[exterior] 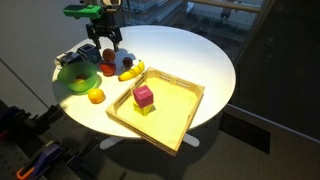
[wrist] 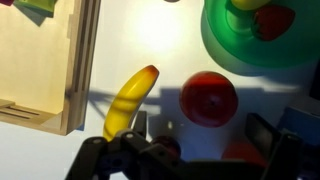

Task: Put the apple in the green bowl

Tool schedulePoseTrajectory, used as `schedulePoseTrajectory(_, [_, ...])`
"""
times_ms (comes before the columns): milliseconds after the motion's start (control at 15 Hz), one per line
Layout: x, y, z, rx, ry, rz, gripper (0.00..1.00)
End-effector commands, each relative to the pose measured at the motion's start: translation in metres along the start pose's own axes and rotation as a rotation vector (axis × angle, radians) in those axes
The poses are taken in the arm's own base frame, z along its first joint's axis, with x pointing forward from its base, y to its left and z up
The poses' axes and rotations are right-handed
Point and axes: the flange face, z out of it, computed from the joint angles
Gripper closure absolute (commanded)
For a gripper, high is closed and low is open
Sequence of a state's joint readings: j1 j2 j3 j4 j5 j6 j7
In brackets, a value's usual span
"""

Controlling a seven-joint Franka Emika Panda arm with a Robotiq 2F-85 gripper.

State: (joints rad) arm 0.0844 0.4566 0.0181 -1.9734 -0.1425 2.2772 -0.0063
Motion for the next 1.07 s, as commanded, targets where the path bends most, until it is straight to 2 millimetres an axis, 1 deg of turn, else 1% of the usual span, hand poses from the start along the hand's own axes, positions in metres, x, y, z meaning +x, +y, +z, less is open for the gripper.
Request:
schedulePoseTrajectory(0, [0.0001, -0.0005, 0.0006, 0.001, -0.002, -0.001, 0.00])
schedulePoseTrajectory(667, [0.0014, -0.0013, 0.0054, 0.005, 0.003, 0.013, 0.00])
schedulePoseTrajectory(1000, [0.0039, -0.0037, 0.0048, 0.016, 0.042, 0.046, 0.00])
